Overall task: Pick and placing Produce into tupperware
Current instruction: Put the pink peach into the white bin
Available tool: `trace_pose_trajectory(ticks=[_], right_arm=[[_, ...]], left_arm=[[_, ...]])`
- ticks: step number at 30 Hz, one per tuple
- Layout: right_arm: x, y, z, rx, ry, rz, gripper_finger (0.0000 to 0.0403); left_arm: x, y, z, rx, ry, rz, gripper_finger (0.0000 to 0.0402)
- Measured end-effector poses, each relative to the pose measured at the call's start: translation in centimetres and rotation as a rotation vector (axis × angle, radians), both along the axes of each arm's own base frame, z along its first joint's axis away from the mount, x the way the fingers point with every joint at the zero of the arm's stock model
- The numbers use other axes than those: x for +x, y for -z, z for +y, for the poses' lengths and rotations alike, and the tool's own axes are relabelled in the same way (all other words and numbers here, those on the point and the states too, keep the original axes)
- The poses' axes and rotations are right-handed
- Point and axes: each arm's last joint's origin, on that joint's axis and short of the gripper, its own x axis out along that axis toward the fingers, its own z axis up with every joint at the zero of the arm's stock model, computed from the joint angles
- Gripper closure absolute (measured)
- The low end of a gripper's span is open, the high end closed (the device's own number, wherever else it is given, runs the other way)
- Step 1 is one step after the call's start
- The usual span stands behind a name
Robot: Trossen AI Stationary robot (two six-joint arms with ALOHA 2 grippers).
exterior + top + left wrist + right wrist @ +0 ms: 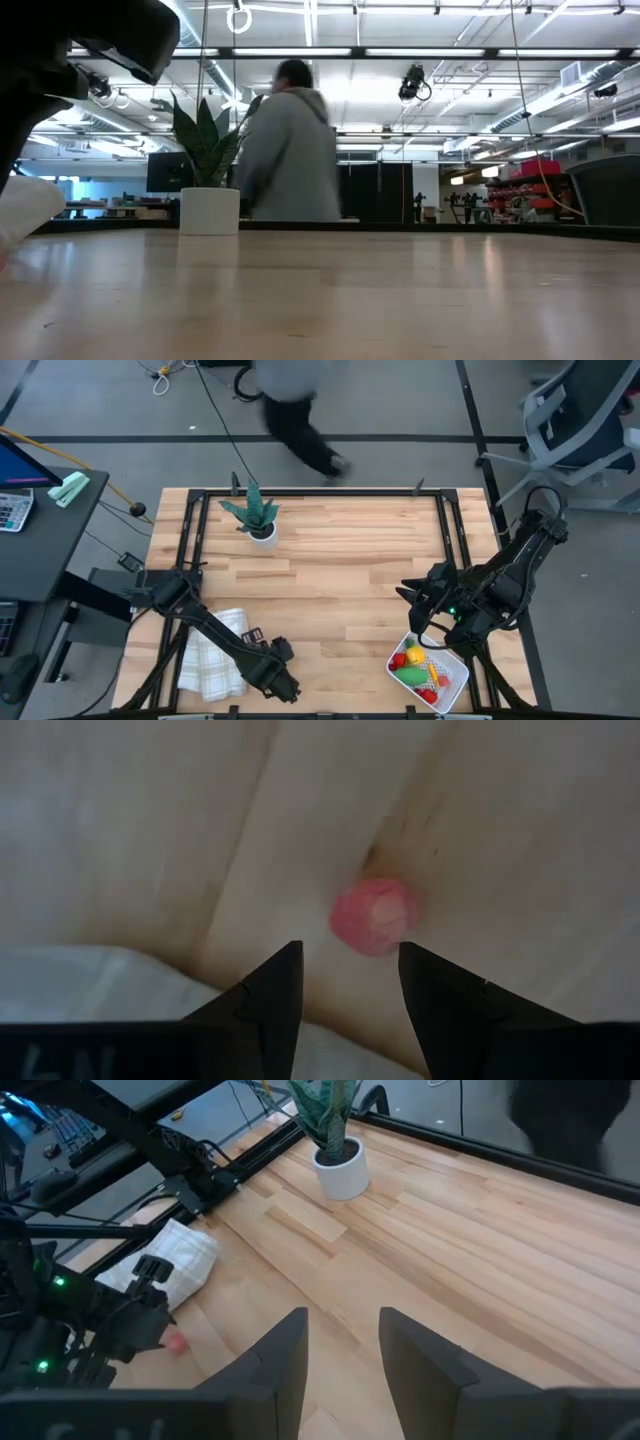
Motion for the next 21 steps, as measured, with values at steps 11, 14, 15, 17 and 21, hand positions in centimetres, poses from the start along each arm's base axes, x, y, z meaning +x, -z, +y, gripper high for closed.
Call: trace_pose_trajectory(ticks=[11, 14, 15, 17, 21], right_arm=[[0.0, 0.0, 0.0, -0.001, -0.001, 0.001, 0.027], [0.0, 0.0, 0.0, -0.001, 0.0, 0.0, 0.027], [0.0, 0.0, 0.0, -0.001, 0.0, 0.0, 0.027], [0.0, 0.0, 0.0, -0.001, 0.0, 0.0, 0.027], [0.0, 0.0, 0.0, -0.001, 0.0, 0.0, 0.027]], left_arm=[[0.9, 0.0, -0.7, -0.063, 0.127, -0.089, 0.0216], [0.9, 0.3, -0.6, -0.049, 0.128, -0.07, 0.0196], [0.8, 0.4, -0.6, -0.045, 0.131, -0.065, 0.0188], [1.0, 0.6, -0.7, -0.049, 0.132, -0.07, 0.0175], [1.2, 1.2, -0.9, -0.054, 0.131, -0.077, 0.016]])
